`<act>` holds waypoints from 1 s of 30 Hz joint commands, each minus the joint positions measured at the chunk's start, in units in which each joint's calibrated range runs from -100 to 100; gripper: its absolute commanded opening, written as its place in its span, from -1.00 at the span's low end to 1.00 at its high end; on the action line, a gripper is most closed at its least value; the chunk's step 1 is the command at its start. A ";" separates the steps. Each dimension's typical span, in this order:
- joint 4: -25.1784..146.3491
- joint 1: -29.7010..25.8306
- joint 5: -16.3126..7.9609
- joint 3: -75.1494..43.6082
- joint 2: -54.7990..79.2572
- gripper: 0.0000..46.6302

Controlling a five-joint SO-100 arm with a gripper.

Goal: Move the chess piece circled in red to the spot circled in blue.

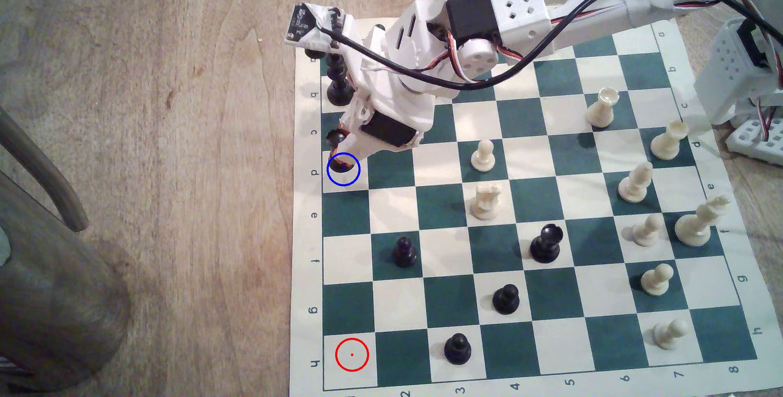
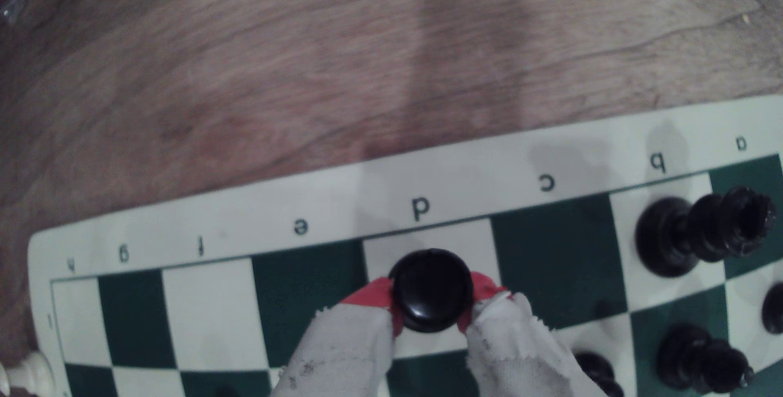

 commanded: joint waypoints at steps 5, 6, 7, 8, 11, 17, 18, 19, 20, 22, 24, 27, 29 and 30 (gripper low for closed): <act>-1.22 -0.34 0.15 -2.62 -0.63 -0.99; -1.22 -0.34 0.20 -2.71 -0.54 -0.99; -1.22 -0.26 0.20 -2.90 -0.46 -0.99; -1.22 -0.26 0.24 -3.08 -0.20 -0.99; -1.38 -0.26 0.24 -3.08 0.05 -0.99; -1.63 -1.04 0.20 -3.98 0.98 -0.99; -1.63 -1.12 0.20 -4.17 1.15 -0.99; -1.63 -1.12 0.20 -4.26 1.32 -0.99; -1.63 -1.20 0.20 -4.44 1.58 -0.99; -1.63 -1.12 0.24 -4.80 1.92 -0.99; -1.63 -0.96 0.24 -4.89 2.00 -0.99; -1.63 -0.73 0.24 -4.98 2.09 -0.97; -1.63 -0.65 0.24 -4.98 2.09 -0.95; -1.63 -0.65 0.24 -4.98 2.09 -0.71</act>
